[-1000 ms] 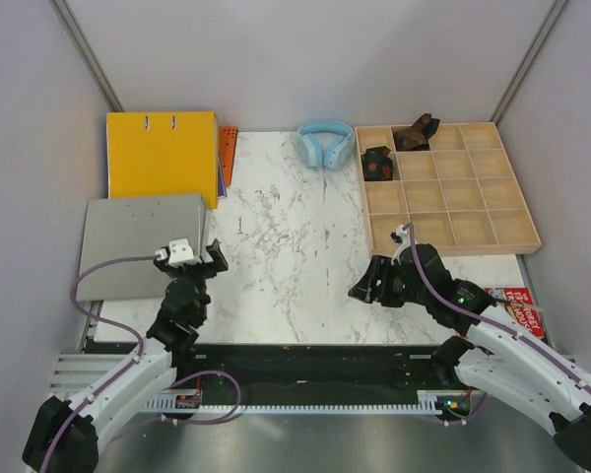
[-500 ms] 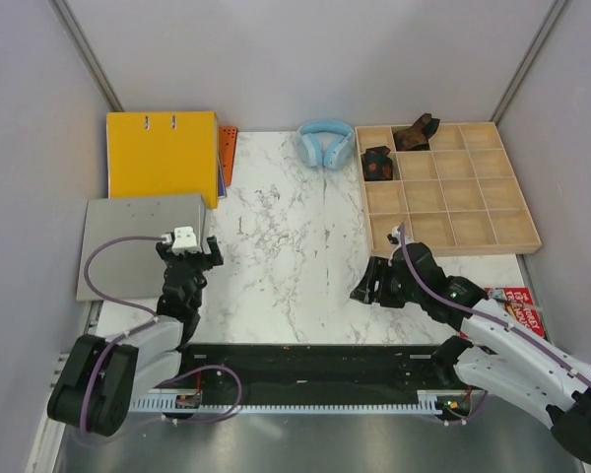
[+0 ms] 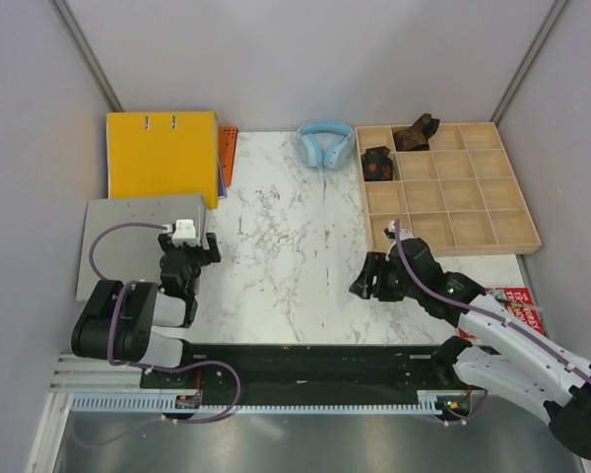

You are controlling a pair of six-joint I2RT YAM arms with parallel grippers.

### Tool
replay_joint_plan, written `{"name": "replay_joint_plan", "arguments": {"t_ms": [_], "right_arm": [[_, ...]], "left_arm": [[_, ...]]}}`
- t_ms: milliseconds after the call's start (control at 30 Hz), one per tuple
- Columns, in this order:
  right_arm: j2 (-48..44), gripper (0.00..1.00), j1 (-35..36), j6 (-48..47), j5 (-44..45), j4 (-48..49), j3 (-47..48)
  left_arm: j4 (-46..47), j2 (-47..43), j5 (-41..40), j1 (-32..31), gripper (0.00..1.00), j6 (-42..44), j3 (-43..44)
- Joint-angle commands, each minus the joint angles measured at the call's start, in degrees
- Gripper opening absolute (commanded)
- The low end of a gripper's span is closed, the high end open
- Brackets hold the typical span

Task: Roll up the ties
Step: Reset both arms

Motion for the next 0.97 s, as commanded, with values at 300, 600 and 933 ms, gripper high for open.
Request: {"name": "replay_joint_plan", "arguments": {"t_ms": [300, 600, 933], "right_arm": [[-14.5, 0.70, 0.2, -0.6, 9.5, 7.5, 0.2], [-18.8, 0.71, 0.3, 0.9, 12.4, 7.4, -0.2], [-18.6, 0.71, 0.3, -0.4, 13.3, 5.7, 1.5]], "left_arm": [[-2.6, 0.3, 3.6, 0.7, 1.00, 0.1, 7.0], [-2.2, 0.4, 3.7, 0.7, 1.00, 0.1, 7.0], [-2.2, 0.4, 3.7, 0.7, 1.00, 0.2, 7.0]]}}
